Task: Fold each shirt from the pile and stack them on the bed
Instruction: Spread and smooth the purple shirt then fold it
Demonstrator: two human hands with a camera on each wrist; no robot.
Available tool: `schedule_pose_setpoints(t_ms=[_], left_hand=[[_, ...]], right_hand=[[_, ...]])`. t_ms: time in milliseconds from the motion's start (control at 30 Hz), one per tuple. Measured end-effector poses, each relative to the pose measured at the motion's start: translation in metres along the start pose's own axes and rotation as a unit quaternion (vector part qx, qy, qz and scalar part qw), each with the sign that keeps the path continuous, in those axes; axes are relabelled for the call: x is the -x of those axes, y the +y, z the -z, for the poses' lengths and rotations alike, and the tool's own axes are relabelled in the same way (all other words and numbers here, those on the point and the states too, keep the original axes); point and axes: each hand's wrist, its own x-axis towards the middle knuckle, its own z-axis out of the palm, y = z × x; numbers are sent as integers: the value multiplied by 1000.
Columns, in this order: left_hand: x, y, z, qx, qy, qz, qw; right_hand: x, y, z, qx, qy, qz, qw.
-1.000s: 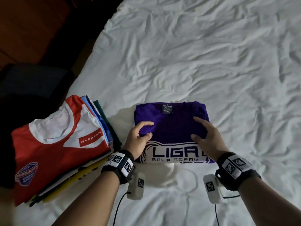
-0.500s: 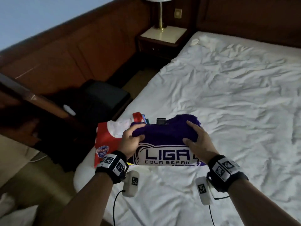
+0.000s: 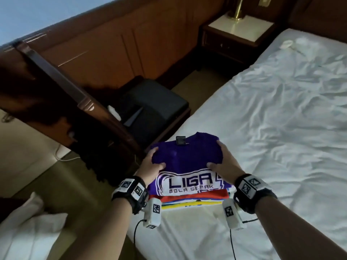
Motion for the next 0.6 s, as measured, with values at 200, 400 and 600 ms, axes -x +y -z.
schedule_pose_setpoints(t_ms=[200, 400, 600], left_hand=[[-1, -51, 0, -15, -2, 55, 998], [6, -71, 11, -94, 15, -11, 995], [20, -62, -28, -513, 64, -203, 832]], right_hand=[[-2, 51, -33, 19, 60, -98, 993], [6, 56, -33, 44, 62, -57, 995], [20, 37, -60, 326, 80, 82, 938]])
